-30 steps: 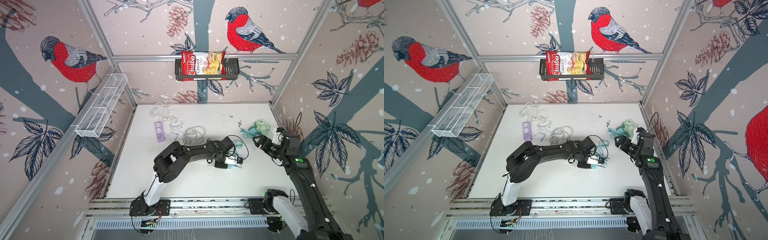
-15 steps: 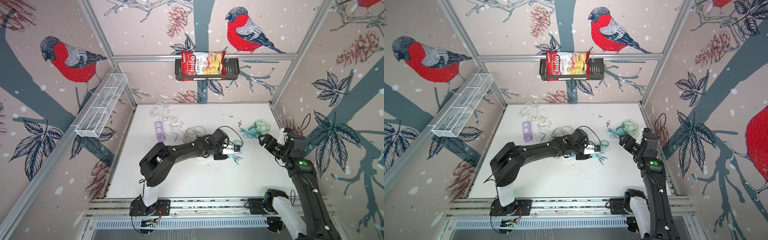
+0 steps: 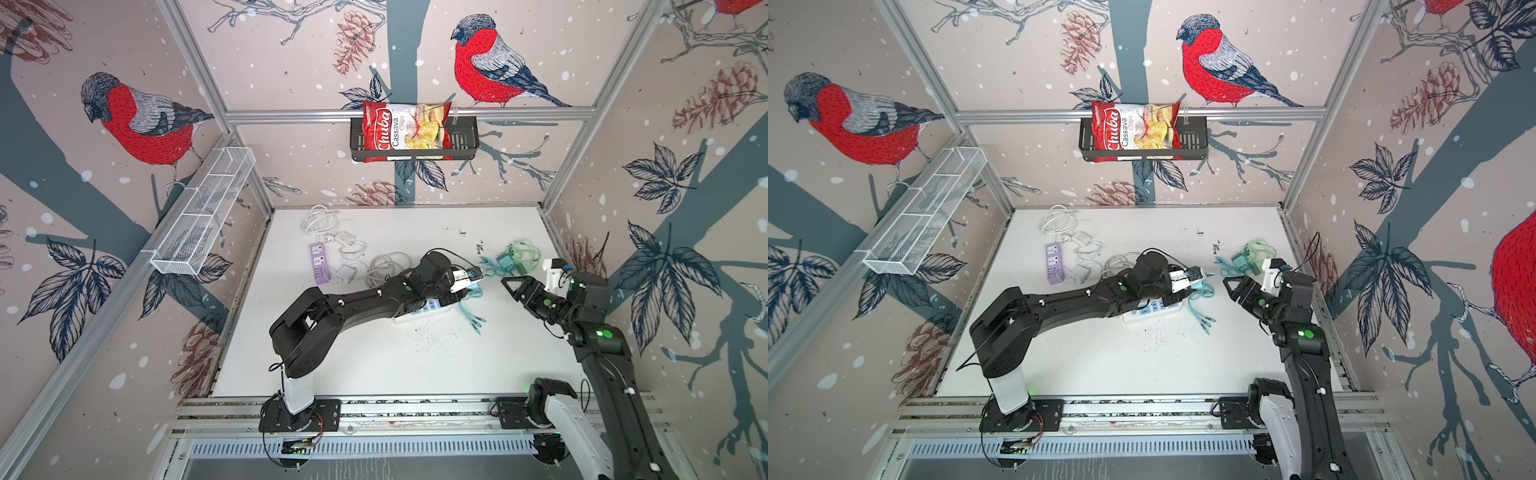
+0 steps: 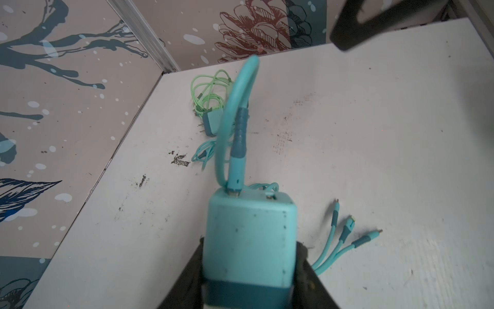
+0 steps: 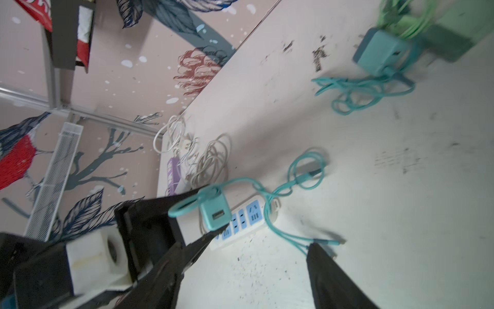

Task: Insert the plug
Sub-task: 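Reach the right gripper to the held teal charger and grasp it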

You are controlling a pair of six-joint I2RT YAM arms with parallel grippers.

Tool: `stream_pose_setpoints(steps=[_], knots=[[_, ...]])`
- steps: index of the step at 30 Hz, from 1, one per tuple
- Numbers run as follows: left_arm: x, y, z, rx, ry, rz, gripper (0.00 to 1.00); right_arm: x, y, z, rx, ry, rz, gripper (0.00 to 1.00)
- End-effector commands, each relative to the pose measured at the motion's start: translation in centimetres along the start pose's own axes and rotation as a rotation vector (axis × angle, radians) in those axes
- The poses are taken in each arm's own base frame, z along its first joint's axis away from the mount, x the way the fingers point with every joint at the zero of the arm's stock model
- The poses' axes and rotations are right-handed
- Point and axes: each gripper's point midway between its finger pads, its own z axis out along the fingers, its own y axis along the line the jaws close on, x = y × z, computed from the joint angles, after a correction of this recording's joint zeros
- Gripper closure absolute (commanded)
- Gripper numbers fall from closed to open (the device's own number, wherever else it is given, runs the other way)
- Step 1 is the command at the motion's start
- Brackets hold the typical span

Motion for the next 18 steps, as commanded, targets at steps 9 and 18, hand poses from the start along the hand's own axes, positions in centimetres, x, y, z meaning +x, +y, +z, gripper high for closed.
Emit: stream_pose_setpoints(steps=[9, 18], knots=[[-7.1, 2.3, -1.9, -0.007, -0.278, -0.085, 0.69, -0.1, 4.5, 2.3, -0.178, 0.025, -0.116, 0.39], [-6.7, 2.2, -1.3, 0.007, -0.265, -0.112, 0.70, -1.5, 6.0, 3.2, -0.207, 0.036, -0.191, 0.49]])
